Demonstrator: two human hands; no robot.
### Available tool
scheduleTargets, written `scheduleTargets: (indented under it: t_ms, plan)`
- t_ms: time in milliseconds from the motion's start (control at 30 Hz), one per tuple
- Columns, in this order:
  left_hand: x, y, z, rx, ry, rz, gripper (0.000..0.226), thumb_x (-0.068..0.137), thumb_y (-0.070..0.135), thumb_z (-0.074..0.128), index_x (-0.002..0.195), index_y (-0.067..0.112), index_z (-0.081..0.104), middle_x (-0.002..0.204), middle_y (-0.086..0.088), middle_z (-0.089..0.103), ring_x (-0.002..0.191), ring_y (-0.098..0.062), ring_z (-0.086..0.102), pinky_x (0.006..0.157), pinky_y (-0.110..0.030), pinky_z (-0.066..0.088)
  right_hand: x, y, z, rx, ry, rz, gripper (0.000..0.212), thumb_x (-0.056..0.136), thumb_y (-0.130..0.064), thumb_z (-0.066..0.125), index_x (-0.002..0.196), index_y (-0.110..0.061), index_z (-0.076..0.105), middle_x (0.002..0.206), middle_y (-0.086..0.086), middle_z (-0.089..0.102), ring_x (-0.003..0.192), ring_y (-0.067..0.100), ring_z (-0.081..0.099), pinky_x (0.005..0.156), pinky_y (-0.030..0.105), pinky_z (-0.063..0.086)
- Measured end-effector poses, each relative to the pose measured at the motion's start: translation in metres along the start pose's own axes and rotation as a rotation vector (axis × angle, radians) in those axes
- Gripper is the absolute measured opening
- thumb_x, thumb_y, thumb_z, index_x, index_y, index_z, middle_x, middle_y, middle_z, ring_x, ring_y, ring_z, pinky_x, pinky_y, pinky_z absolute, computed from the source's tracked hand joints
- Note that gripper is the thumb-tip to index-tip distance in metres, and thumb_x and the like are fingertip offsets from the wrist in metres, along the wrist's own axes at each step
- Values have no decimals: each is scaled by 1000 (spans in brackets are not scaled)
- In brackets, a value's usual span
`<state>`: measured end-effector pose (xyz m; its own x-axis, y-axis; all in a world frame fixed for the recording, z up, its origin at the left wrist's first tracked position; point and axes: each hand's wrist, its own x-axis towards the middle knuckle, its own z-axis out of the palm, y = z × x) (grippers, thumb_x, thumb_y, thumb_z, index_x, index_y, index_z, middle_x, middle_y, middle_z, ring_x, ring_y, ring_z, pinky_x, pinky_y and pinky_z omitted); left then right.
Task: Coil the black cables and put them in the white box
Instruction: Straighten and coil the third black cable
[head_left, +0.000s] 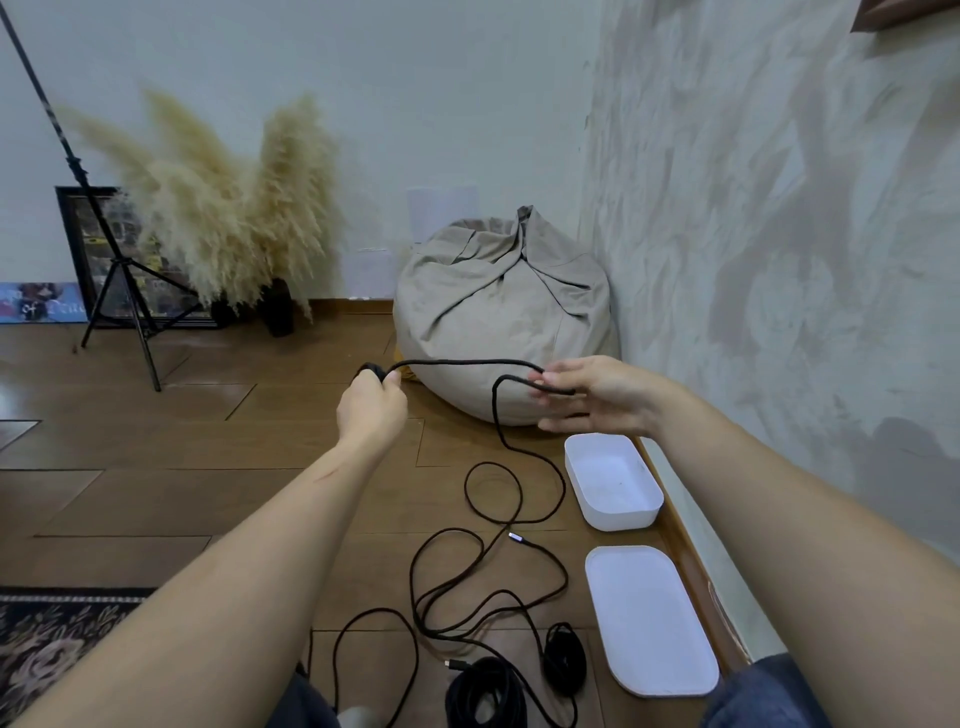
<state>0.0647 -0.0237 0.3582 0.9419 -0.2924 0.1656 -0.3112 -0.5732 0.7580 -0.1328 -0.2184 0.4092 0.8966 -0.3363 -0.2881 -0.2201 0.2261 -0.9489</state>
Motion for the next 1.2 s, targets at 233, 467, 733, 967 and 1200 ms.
scheduleTargets:
  t_ms: [233,467,733,967,1200]
  plan:
    - [2,-4,-2,9,35,-20,33,109,38,40,96,10,52,85,-6,57,89,-33,60,73,-40,48,0,4,7,-45,-65,6,20,100,6,50,117,-3,56,104,10,59,107,32,70,89,48,59]
    - [2,0,-5,-3,84,-35,32,109,36,38,97,9,49,85,-5,55,90,-31,58,74,-41,45,6,-2,10,143,43,-109,23,98,13,42,97,-7,53,89,7,59,76,15,66,86,31,59]
    - [10,-11,-29,-59,148,-149,34,110,37,36,105,6,50,97,-11,57,92,-32,55,76,-41,43,-7,-5,-9,-502,220,-219,9,95,-11,64,100,-10,71,64,-14,57,44,3,38,49,17,25]
    - [-1,-3,-26,-286,-174,67,31,108,33,43,94,11,60,83,-4,62,84,-26,65,79,-40,52,8,-7,-33,-897,632,-549,19,94,-46,61,97,-29,70,77,-14,62,86,14,59,77,34,44]
    - [-33,36,-10,-231,-469,363,36,108,29,41,76,15,52,71,0,58,70,-17,58,77,-37,48,13,8,-5,-1030,484,-519,35,92,-41,69,124,-30,63,87,2,61,87,22,58,78,37,47]
